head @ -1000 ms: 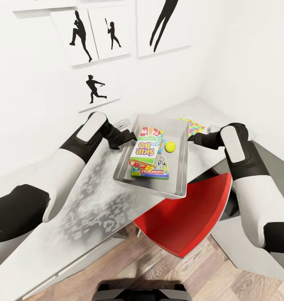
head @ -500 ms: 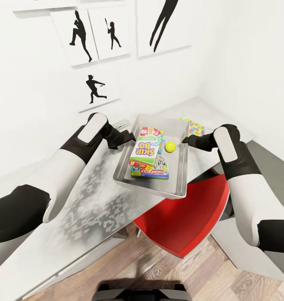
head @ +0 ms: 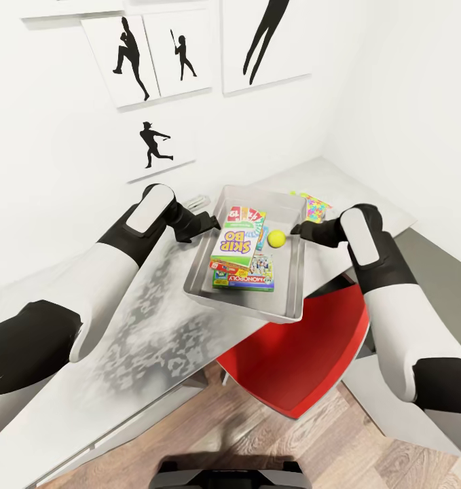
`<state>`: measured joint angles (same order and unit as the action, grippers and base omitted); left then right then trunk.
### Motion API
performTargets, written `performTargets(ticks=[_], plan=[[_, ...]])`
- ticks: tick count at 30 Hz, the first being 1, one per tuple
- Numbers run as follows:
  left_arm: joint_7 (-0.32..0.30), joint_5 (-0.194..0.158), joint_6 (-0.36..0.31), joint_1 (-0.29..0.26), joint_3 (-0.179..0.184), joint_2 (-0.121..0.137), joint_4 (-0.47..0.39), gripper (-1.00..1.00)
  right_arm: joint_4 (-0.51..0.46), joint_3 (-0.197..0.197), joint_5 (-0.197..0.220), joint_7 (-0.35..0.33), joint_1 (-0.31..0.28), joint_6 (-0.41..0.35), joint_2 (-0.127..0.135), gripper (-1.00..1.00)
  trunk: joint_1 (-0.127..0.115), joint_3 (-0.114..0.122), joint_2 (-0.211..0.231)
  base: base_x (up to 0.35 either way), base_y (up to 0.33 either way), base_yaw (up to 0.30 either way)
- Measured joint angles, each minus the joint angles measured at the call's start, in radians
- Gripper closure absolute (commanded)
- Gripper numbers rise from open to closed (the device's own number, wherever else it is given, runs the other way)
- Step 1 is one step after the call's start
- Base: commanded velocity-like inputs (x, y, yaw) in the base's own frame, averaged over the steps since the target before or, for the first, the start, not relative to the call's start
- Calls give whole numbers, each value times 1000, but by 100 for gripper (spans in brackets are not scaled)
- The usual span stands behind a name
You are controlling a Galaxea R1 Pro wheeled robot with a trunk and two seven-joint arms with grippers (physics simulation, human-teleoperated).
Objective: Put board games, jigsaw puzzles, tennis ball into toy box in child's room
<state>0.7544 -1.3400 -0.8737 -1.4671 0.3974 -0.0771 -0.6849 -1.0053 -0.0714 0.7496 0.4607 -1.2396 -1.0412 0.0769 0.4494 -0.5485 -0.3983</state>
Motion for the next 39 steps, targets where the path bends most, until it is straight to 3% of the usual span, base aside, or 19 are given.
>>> performTargets(ticks=[6, 13, 39], plan=[[-2, 0, 0, 0, 1, 0, 0, -100, -5, -10, -3, 0, 7, 3, -3, -100, 0, 0, 0, 0, 0, 0], [-3, 1, 0, 0, 3, 1, 0, -100, -7, -52, -11, 0, 11, 14, -4, -100, 0, 0, 0, 0, 0, 0], [-5, 0, -1, 12, 0, 4, 1, -100, 5, -63, -12, 0, 12, 68, -4, -100, 0, -23, 0, 0, 0, 0]])
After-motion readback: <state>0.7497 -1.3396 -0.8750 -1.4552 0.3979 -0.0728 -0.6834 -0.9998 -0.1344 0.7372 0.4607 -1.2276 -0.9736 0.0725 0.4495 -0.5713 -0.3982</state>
